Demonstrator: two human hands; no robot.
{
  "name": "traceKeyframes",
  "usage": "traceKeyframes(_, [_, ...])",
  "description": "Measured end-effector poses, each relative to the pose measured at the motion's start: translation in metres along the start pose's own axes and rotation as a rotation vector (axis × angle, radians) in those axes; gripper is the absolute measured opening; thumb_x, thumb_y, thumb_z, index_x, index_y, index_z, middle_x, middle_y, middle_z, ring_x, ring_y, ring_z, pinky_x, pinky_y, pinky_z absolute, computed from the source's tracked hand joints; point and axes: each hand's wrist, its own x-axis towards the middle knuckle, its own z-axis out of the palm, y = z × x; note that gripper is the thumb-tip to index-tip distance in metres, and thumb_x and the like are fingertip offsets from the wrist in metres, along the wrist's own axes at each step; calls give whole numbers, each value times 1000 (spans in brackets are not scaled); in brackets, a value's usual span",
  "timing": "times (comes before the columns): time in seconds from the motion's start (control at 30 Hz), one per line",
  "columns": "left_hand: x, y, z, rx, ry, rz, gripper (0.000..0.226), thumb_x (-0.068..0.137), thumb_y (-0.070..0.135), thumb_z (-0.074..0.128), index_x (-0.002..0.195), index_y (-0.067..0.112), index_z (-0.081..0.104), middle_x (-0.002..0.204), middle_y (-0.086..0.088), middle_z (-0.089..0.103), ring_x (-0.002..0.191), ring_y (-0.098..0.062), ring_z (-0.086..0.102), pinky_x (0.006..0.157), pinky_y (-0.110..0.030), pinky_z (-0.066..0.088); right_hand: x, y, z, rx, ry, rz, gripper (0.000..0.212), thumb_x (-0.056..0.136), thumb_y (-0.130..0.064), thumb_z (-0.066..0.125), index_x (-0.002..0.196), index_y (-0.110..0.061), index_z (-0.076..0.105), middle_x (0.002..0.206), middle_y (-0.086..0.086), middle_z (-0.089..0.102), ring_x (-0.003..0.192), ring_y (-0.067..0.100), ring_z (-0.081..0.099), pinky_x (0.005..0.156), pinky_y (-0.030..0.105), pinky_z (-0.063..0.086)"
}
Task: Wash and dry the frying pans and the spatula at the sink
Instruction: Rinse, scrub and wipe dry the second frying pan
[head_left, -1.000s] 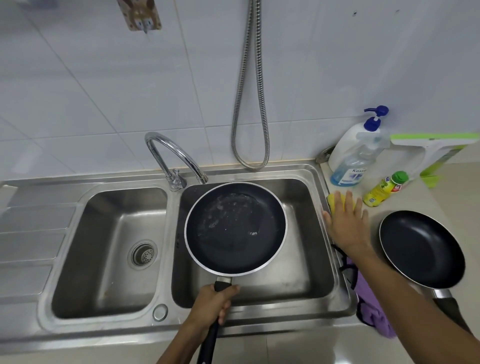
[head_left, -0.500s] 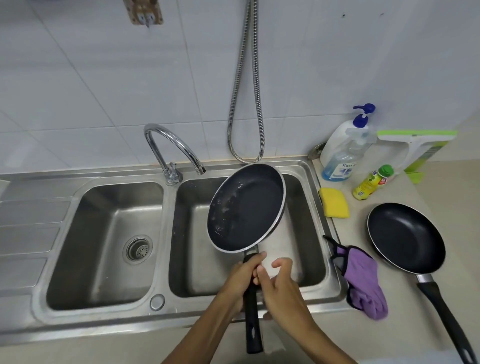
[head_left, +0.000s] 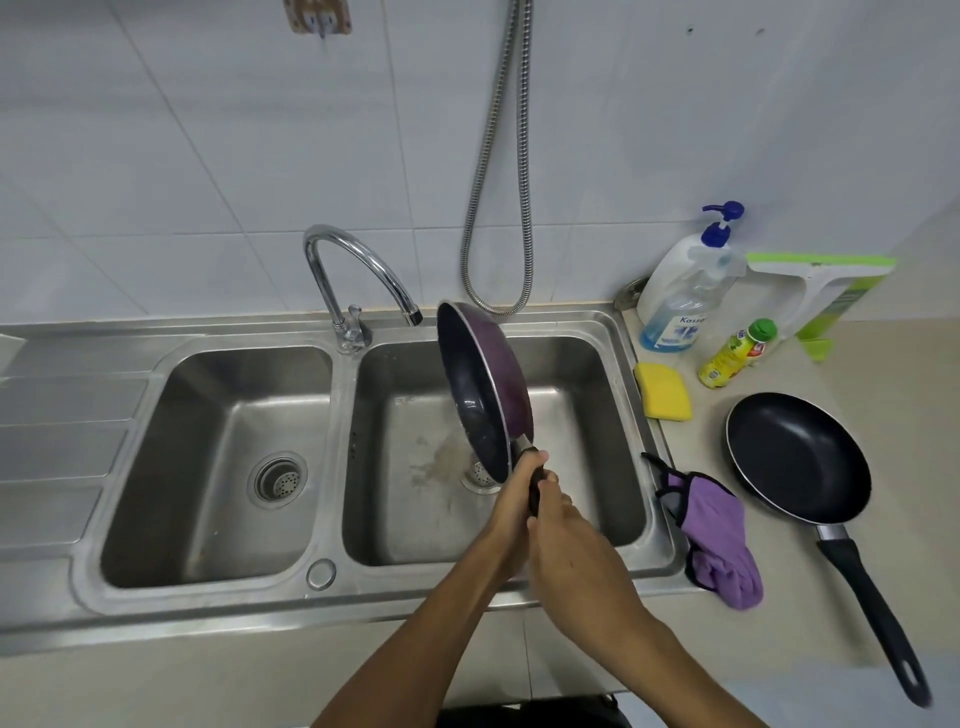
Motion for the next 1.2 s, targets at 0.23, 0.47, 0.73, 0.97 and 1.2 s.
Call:
traceKeyframes(0.23, [-2,2,-6,292,-30,14,34,81,49,70,67,20,58,66,-3,57,69,-19,57,77,-37,48,1,10,-1,-120,-58,5,61,102,-16,42,154,-15,10,121,9,61,95,29,65,70,37,45])
traceKeyframes(0.47, [-7,2,-20,530,19,15,39,85,66,62,79,29,72,77,7,73,90,-16,70,101,-42,54,14,21,8,98,-74,32,35,103,-23,45,138,-23,39,108,0,68,89,20,65,78,38,55])
traceKeyframes(0.73, [-34,96,-103,1603,579,293,42,97,48,49,81,15,69,72,4,67,74,-21,68,69,-30,45,6,57,39,308,-54,141,39,98,-41,55,136,-37,47,96,-6,71,89,18,67,77,32,53])
traceKeyframes(0.97, [17,231,-120,1934,731,807,30,95,19,56,123,8,56,126,-14,61,113,-35,61,91,-48,51,5,68,66,453,-37,144,47,93,-37,65,134,-49,47,96,-17,72,92,7,68,84,26,52])
traceKeyframes(1.2, [53,240,-144,1950,709,670,45,94,15,55,136,5,41,140,-12,49,124,-37,56,93,-53,51,20,72,73,504,-4,183,52,92,-46,62,135,-59,38,86,-4,72,79,9,68,73,20,53])
